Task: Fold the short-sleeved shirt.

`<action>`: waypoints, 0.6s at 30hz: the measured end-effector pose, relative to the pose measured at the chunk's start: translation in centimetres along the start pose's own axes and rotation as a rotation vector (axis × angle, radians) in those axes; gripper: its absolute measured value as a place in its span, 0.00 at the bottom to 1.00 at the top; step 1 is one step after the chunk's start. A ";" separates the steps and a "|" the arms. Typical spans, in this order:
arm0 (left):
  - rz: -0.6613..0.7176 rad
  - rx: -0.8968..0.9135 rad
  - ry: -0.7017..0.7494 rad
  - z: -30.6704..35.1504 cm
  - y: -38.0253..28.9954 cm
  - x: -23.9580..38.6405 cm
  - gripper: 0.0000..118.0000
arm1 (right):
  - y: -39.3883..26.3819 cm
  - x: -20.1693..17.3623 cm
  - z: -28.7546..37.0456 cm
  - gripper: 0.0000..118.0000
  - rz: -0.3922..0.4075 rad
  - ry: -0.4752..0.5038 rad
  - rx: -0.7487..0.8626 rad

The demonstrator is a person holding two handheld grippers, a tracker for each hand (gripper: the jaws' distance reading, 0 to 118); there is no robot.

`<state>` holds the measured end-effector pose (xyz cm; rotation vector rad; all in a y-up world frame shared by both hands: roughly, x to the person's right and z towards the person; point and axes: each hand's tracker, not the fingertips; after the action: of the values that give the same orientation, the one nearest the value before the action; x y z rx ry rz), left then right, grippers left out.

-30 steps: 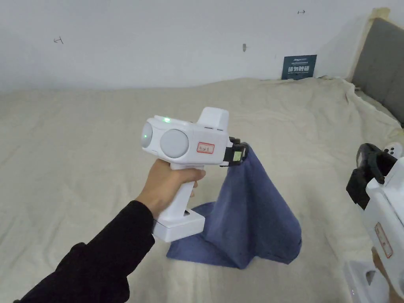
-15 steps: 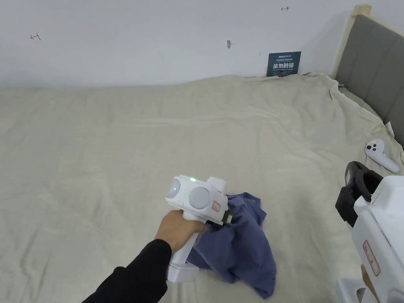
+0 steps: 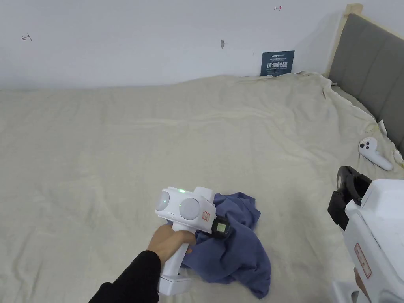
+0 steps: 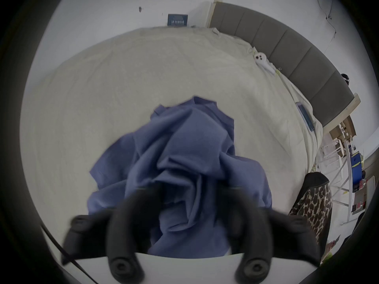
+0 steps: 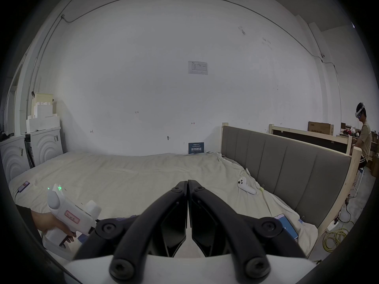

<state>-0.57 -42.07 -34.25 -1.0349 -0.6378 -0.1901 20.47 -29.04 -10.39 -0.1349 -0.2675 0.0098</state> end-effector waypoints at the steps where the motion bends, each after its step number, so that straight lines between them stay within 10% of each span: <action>1: 0.000 0.032 0.012 1.0 0.1 -0.1 0.80 | 0.1 0.0 0.0 0.00 0.002 0.002 0.003; 3: 0.009 0.131 0.042 3.6 0.2 -0.3 1.00 | 0.5 -0.1 0.2 0.00 0.005 0.004 0.012; 18: 0.025 0.725 0.397 21.0 -5.6 -3.2 0.98 | 2.2 -1.7 0.2 0.00 0.011 0.049 0.062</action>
<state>-14.06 -27.65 -24.58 -0.2887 -0.2858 -0.1212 18.78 -26.85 -10.96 -0.0745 -0.2175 0.0262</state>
